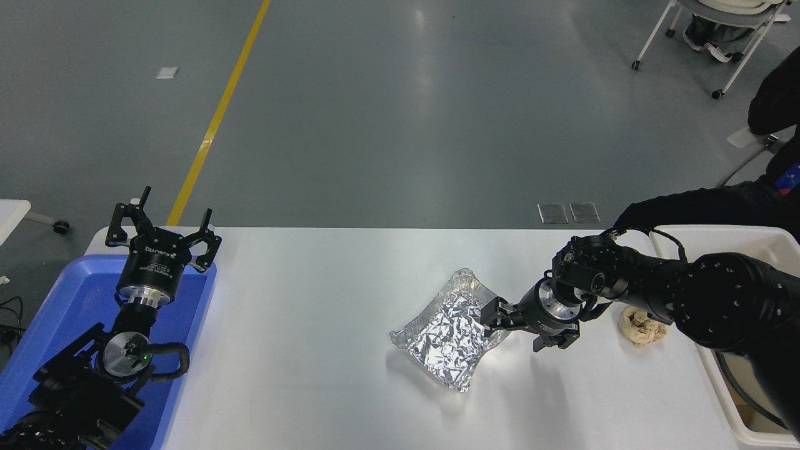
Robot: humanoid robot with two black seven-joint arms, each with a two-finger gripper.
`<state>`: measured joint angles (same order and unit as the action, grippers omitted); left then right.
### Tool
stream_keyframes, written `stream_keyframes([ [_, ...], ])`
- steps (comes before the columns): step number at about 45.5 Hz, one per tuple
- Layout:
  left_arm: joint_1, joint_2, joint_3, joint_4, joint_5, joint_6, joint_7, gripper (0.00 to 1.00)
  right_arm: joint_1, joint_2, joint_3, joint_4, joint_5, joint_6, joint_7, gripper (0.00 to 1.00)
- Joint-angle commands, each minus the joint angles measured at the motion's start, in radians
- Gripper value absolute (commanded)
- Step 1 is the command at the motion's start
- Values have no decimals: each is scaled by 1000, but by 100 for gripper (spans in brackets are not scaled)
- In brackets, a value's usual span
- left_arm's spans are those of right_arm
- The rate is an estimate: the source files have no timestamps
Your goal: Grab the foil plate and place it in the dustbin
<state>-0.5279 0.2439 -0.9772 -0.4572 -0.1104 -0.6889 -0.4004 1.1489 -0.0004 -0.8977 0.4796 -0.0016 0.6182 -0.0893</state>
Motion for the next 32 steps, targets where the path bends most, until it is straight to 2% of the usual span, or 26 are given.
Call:
stream_keyframes([
  [1, -1, 0, 0, 0, 0, 0, 0, 100, -40, 0, 19, -35, 0, -11, 0, 0],
  [23, -1, 0, 0, 0, 0, 0, 0, 100, 32, 0, -3, -18, 0, 3, -1, 0],
  [32, 0, 0, -1, 0, 0, 0, 2, 100, 199, 0, -16, 86, 6, 21, -1, 0],
])
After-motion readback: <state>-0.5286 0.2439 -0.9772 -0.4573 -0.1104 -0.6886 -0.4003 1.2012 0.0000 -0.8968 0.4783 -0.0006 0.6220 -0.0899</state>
